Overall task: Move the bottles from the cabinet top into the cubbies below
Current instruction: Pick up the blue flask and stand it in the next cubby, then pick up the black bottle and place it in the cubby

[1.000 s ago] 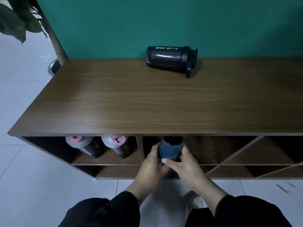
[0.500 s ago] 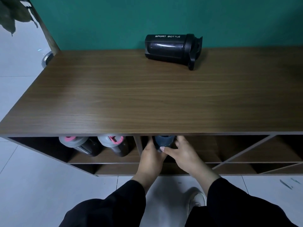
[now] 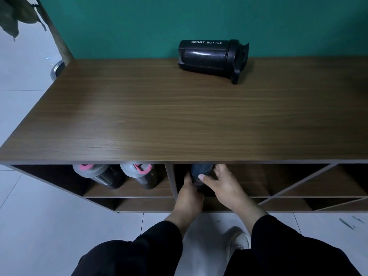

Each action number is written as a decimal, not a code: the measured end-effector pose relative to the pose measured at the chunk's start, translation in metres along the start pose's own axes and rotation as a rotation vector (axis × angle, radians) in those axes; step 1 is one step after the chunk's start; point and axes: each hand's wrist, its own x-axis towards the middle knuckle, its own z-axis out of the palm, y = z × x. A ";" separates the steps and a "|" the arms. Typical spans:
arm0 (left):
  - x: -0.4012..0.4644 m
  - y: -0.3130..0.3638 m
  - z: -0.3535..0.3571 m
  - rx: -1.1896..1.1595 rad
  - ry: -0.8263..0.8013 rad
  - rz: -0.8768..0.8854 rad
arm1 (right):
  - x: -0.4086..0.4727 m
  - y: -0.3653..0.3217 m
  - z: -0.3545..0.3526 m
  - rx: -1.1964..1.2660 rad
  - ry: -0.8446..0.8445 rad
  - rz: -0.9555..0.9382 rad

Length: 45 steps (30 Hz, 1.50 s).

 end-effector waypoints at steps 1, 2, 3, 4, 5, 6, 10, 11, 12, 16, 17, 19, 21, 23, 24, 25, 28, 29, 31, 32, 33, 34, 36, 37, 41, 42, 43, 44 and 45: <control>-0.003 0.000 0.000 -0.005 -0.014 -0.014 | -0.001 0.001 -0.001 -0.011 -0.013 0.006; -0.006 0.000 0.000 -0.010 -0.020 -0.011 | -0.002 0.002 -0.002 -0.030 -0.025 0.006; -0.012 0.004 -0.002 -0.008 -0.025 0.010 | -0.005 0.003 -0.003 -0.051 -0.028 0.006; -0.017 0.007 -0.003 -0.011 -0.027 0.028 | -0.007 0.005 -0.004 -0.065 -0.029 -0.002; -0.018 0.007 -0.006 -0.017 -0.020 0.037 | -0.007 0.007 -0.003 -0.087 -0.033 -0.006; -0.015 0.003 -0.007 -0.038 -0.016 0.039 | -0.008 0.009 -0.002 -0.109 -0.043 -0.009; 0.003 -0.020 -0.006 -0.145 -0.016 -0.037 | -0.010 0.025 -0.002 -0.170 -0.074 0.084; 0.002 -0.018 -0.005 -0.130 -0.022 -0.051 | -0.011 0.028 -0.003 -0.219 -0.078 0.121; -0.004 -0.014 -0.005 -0.098 -0.022 -0.071 | -0.014 0.030 -0.005 -0.303 -0.081 0.150; -0.043 -0.001 -0.011 0.148 0.032 0.030 | -0.050 0.008 -0.013 -0.579 -0.093 0.111; -0.057 0.003 -0.015 0.173 0.047 0.090 | -0.063 -0.004 -0.014 -0.586 -0.078 0.052; -0.086 0.018 -0.027 0.144 0.101 0.199 | -0.088 -0.033 -0.017 -0.515 -0.025 -0.061; -0.115 0.043 -0.043 0.128 0.178 0.439 | -0.115 -0.069 -0.024 -0.381 0.044 -0.191; -0.132 0.075 -0.063 0.127 0.257 0.767 | -0.132 -0.110 -0.038 -0.343 0.160 -0.399; -0.132 0.090 -0.073 0.154 0.329 0.899 | -0.134 -0.129 -0.047 -0.362 0.229 -0.485; -0.127 0.105 -0.083 0.174 0.400 0.958 | -0.131 -0.147 -0.054 -0.365 0.297 -0.537; -0.093 0.151 -0.109 0.201 0.475 0.855 | -0.090 -0.177 -0.071 -0.268 0.430 -0.536; -0.076 0.163 -0.115 0.258 0.470 0.766 | -0.068 -0.180 -0.076 -0.242 0.460 -0.493; -0.040 0.176 -0.124 0.437 0.432 0.590 | -0.022 -0.180 -0.082 -0.213 0.491 -0.372; -0.025 0.177 -0.127 0.500 0.387 0.528 | -0.002 -0.178 -0.084 -0.199 0.490 -0.296; -0.013 0.177 -0.127 0.537 0.330 0.484 | 0.015 -0.178 -0.085 -0.195 0.487 -0.232; -0.004 0.174 -0.126 0.575 0.285 0.463 | 0.029 -0.179 -0.086 -0.204 0.483 -0.190; 0.006 0.168 -0.121 0.724 0.266 0.484 | 0.054 -0.184 -0.088 -0.211 0.470 -0.151; 0.009 0.165 -0.119 0.784 0.277 0.505 | 0.064 -0.189 -0.088 -0.188 0.468 -0.131; 0.018 0.168 -0.123 0.847 0.279 0.545 | 0.100 -0.209 -0.088 -0.071 0.504 -0.045; 0.021 0.168 -0.125 0.851 0.279 0.551 | 0.110 -0.212 -0.088 -0.060 0.515 -0.018; 0.023 0.169 -0.127 0.853 0.280 0.559 | 0.118 -0.216 -0.088 -0.051 0.527 0.011; 0.026 0.171 -0.127 0.853 0.283 0.563 | 0.125 -0.218 -0.087 -0.047 0.530 0.038; 0.027 0.171 -0.128 0.852 0.287 0.564 | 0.131 -0.220 -0.087 -0.043 0.532 0.057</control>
